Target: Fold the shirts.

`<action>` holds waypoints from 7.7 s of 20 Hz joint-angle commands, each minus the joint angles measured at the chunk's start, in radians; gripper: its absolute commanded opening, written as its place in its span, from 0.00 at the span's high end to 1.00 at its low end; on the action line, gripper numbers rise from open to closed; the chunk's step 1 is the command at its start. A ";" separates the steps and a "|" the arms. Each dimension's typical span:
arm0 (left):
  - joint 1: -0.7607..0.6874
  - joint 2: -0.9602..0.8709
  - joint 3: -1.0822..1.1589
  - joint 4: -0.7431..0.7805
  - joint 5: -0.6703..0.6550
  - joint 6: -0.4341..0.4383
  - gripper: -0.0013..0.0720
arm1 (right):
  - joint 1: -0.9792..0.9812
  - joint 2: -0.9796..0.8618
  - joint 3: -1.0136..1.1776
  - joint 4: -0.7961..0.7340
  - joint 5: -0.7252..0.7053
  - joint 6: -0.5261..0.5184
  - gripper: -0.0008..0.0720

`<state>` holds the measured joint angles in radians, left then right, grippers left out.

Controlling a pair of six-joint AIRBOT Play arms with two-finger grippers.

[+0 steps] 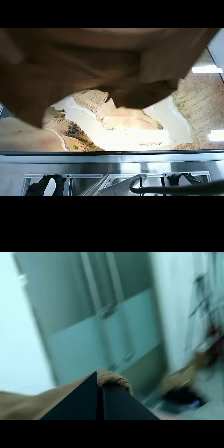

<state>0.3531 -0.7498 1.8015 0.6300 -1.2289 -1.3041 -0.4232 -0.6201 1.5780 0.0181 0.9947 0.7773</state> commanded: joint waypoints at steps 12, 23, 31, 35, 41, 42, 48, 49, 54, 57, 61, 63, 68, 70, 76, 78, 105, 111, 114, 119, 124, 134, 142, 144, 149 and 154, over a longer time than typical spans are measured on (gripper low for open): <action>-0.028 -0.451 -0.425 -0.232 -0.033 0.217 0.96 | 0.192 -0.523 -0.003 -0.208 0.111 -0.067 0.96; -0.058 -1.276 -0.109 -0.289 -0.018 0.371 0.03 | 0.336 -1.061 -0.002 -0.271 -0.163 -0.094 0.62; 0.158 -1.147 -0.053 0.135 -0.425 0.135 0.07 | 0.166 -0.838 -0.024 -0.600 0.266 0.212 0.54; 0.264 -0.980 -0.462 0.214 -0.340 0.247 0.07 | 0.129 -0.698 -0.231 -0.727 0.326 0.249 0.54; 0.318 -0.921 -0.798 0.213 -0.164 0.330 0.07 | 0.116 -0.583 -0.527 -0.845 0.309 0.286 0.36; 0.309 -0.921 -0.815 0.213 -0.143 0.338 0.07 | 0.119 -0.583 -0.552 -0.845 0.293 0.286 0.36; 0.222 -0.922 -0.837 0.192 -0.042 0.359 0.42 | 0.191 -0.601 -0.648 -0.845 0.183 0.286 0.36; 0.195 -0.922 -0.837 0.172 -0.020 0.373 0.52 | 0.204 -0.615 -0.652 -0.845 0.182 0.286 0.36; 0.127 -0.921 -0.798 0.163 -0.055 0.389 0.96 | 0.265 -0.680 -0.652 -0.824 0.180 0.285 0.36; 0.147 -0.906 -0.740 0.162 -0.169 0.346 0.97 | 0.309 -0.676 -0.648 -0.714 0.190 0.191 0.92; 0.196 -0.714 -0.723 0.103 -0.223 0.318 0.97 | 0.307 -0.527 -0.553 -0.630 0.246 0.161 0.96; 0.240 -0.570 -0.723 -0.072 -0.238 0.320 0.97 | 0.299 -0.385 -0.451 -0.614 0.249 0.161 0.96; 0.404 -0.130 -0.723 -0.795 -0.214 0.432 0.97 | 0.286 -0.045 -0.128 -0.617 0.091 0.140 0.96; 0.459 0.001 -0.703 -0.996 -0.187 0.406 0.97 | 0.288 0.048 -0.031 -0.620 0.007 0.103 0.96; 0.450 -0.061 -0.285 -1.018 -0.195 0.268 0.97 | 0.288 0.100 0.137 -0.711 -0.048 0.093 0.96; 0.445 -0.137 -0.163 -0.866 -0.255 0.181 0.97 | 0.288 0.074 0.131 -0.770 -0.034 0.108 0.96; -0.101 -1.339 0.014 0.113 0.056 0.212 0.96 | 0.251 -0.938 -0.086 -0.826 -0.163 0.132 0.96; -0.110 -1.361 0.014 0.133 0.054 0.222 0.96 | 0.256 -0.991 -0.086 -0.800 -0.167 0.131 0.96; -0.121 -1.355 0.014 0.165 0.029 0.208 0.49 | 0.261 -0.981 -0.085 -0.800 -0.148 0.131 0.91; -0.052 -1.232 0.013 0.195 -0.132 0.068 0.29 | 0.221 -0.802 -0.075 -0.829 -0.010 0.185 0.46; 0.048 -1.017 -0.245 0.396 -0.265 0.018 0.29 | 0.080 -0.583 -0.182 -0.901 0.200 0.342 0.46; 0.105 -0.911 -0.793 0.204 -0.050 0.201 0.37 | 0.016 -0.307 -0.802 -0.887 0.254 0.431 0.24; 0.105 -0.917 -0.792 0.186 -0.130 0.249 0.96 | 0.264 -0.315 -0.980 -0.810 0.129 0.479 0.26; 0.105 -0.917 -0.792 0.186 -0.133 0.249 0.96 | 0.277 -0.323 -0.980 -0.809 0.130 0.482 0.26; 0.105 -0.917 -0.792 0.187 -0.143 0.249 0.96 | 0.274 -0.319 -0.980 -0.811 0.185 0.523 0.27; 0.105 -0.917 -0.792 0.187 -0.140 0.249 0.96 | 0.274 -0.320 -0.980 -0.876 0.187 0.595 0.27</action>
<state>0.4568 -1.6657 1.0096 0.8177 -1.3685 -1.0565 -0.1513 -0.9401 0.5980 -0.8154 1.1801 1.3209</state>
